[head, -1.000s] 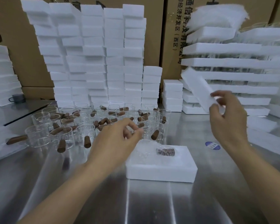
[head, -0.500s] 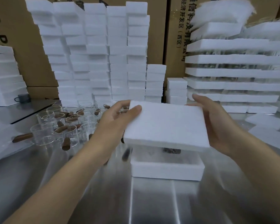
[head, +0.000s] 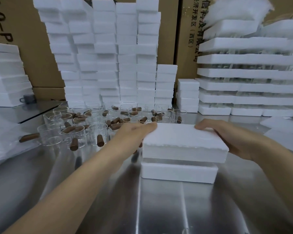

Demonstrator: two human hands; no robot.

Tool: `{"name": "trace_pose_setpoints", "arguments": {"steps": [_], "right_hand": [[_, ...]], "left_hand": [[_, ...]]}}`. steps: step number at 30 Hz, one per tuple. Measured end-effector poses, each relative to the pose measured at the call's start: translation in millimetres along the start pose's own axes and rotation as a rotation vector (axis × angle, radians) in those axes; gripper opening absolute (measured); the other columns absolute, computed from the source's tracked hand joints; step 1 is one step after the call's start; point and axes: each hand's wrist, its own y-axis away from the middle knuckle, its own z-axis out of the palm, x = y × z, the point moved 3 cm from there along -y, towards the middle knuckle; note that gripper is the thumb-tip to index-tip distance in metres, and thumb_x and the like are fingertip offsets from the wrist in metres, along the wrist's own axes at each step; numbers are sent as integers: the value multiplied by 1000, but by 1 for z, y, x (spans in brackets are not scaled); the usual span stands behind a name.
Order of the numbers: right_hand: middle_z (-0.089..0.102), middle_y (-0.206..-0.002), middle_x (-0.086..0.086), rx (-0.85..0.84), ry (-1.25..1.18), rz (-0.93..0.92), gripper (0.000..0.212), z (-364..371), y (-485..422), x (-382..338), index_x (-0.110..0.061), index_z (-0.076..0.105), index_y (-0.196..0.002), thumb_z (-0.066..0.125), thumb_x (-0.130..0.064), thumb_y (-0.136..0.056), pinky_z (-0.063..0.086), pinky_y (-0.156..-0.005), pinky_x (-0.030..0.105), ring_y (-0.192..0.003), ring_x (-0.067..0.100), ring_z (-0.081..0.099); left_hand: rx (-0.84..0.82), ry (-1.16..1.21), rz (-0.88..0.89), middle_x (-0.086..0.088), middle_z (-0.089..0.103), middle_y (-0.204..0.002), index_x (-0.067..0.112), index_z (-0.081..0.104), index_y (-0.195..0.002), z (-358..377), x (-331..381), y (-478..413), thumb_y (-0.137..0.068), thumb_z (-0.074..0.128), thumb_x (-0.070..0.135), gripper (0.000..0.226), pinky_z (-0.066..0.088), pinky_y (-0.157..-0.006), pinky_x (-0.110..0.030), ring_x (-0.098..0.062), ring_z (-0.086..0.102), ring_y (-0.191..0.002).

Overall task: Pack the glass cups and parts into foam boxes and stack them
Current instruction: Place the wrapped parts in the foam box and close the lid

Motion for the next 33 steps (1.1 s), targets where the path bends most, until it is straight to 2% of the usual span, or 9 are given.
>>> {"name": "trace_pose_setpoints", "arguments": {"steps": [4, 7, 10, 13, 20, 25, 28, 31, 33], "right_hand": [[81, -114, -2, -76, 30, -70, 41, 5, 1, 1, -33, 83, -104, 76, -62, -76, 59, -75, 17, -99, 11, 77], [77, -109, 11, -93, 58, -114, 59, 6, -3, 3, -13, 78, -111, 86, -60, -76, 50, -91, 33, -98, 20, 72], [64, -97, 11, -92, 79, -120, 84, 6, -4, 5, 3, 64, -112, 85, -65, -69, 42, -84, 36, -88, 22, 60], [63, -88, 4, -74, 142, -145, 82, 7, -9, 8, 1, 65, -102, 84, -71, -69, 39, -77, 32, -80, 16, 58], [77, -122, -17, -87, 149, -140, 58, 10, -15, 16, -40, 81, -115, 78, -77, -70, 44, -115, 35, -114, 3, 72], [82, -111, -6, -18, 99, -92, 60, 12, -18, 17, -31, 85, -107, 78, -77, -70, 48, -114, 38, -106, 15, 78], [83, -105, -2, 39, 87, -73, 57, 10, -19, 18, -26, 86, -102, 77, -74, -73, 51, -109, 37, -99, 18, 80], [83, -103, -3, 47, 82, -72, 56, 9, -20, 19, -29, 86, -100, 77, -77, -71, 54, -102, 35, -97, 17, 80], [83, -104, -4, 41, 87, -73, 60, 10, -20, 19, -30, 85, -102, 78, -80, -68, 55, -99, 35, -97, 15, 80]], "left_hand": [[-64, 5, -12, 14, 82, -107, 36, 84, -111, -1, -1, 2, -82, 67, 77, 53, 52, -99, -42, -25, 76, -107], [-112, -29, -24, 10, 83, -107, 35, 84, -109, -4, -1, 3, -91, 70, 71, 43, 51, -106, -45, -16, 75, -102], [-133, -44, -51, 6, 83, -105, 32, 84, -107, -5, -2, 4, -93, 69, 67, 40, 51, -92, -39, -13, 72, -92], [-109, -54, -38, -2, 77, -92, 17, 83, -106, -4, -1, 5, -94, 70, 65, 51, 46, -75, -35, -20, 59, -79], [-82, -99, 4, -9, 48, -81, -9, 66, -115, -2, -1, 5, -97, 68, 59, 71, 31, -55, -29, -20, 43, -66], [-70, -116, -35, -8, 50, -81, -9, 64, -109, -2, -3, 4, -99, 67, 58, 67, 37, -52, -25, -19, 46, -63], [-53, -125, -38, -7, 56, -80, -5, 66, -109, -2, -2, 7, -100, 67, 57, 62, 40, -54, -25, -21, 49, -65], [53, -206, 114, 21, 71, -101, 37, 75, -115, -4, 9, 12, -94, 71, 62, 32, 44, -71, -23, 2, 63, -76], [-12, -261, 215, 30, 62, -125, 58, 66, -124, -4, 20, 16, -84, 71, 75, 43, 46, -73, -13, 11, 61, -101]]}}
